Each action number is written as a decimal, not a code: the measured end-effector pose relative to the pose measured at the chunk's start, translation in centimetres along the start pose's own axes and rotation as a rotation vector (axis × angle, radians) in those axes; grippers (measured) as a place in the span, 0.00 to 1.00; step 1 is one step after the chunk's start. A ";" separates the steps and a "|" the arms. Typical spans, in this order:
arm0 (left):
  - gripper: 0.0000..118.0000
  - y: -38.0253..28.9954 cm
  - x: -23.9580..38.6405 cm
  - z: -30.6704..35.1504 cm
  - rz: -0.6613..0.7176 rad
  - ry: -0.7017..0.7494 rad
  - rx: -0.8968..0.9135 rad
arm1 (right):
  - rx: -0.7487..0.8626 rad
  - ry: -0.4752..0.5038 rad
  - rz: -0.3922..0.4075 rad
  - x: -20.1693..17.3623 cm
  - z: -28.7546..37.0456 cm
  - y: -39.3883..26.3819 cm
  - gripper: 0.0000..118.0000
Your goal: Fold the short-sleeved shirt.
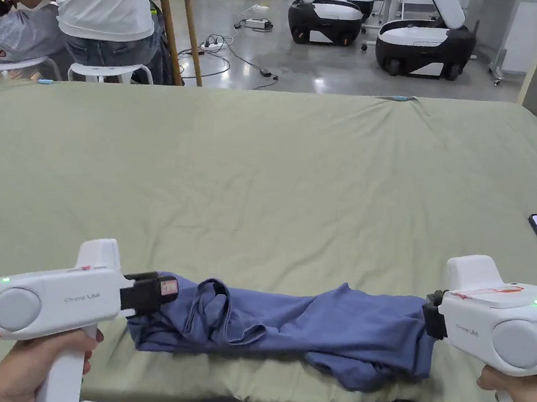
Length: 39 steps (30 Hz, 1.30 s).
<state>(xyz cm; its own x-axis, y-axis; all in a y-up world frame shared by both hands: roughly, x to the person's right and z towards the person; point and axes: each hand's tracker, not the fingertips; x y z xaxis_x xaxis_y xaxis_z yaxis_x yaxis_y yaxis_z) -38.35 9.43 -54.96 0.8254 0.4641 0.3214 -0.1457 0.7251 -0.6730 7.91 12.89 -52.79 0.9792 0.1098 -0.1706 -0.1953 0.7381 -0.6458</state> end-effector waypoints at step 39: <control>0.00 0.5 -2.5 3.7 0.051 -0.063 0.020 | 0.007 0.012 -0.001 -1.1 -0.5 0.4 0.00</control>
<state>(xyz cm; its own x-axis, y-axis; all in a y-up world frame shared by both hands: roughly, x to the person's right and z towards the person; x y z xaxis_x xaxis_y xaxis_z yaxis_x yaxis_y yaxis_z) -42.51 10.50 -53.65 0.7811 0.5309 0.3287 -0.1977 0.7096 -0.6764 6.69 12.77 -53.21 0.9786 0.1011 -0.1791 -0.1940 0.7427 -0.6409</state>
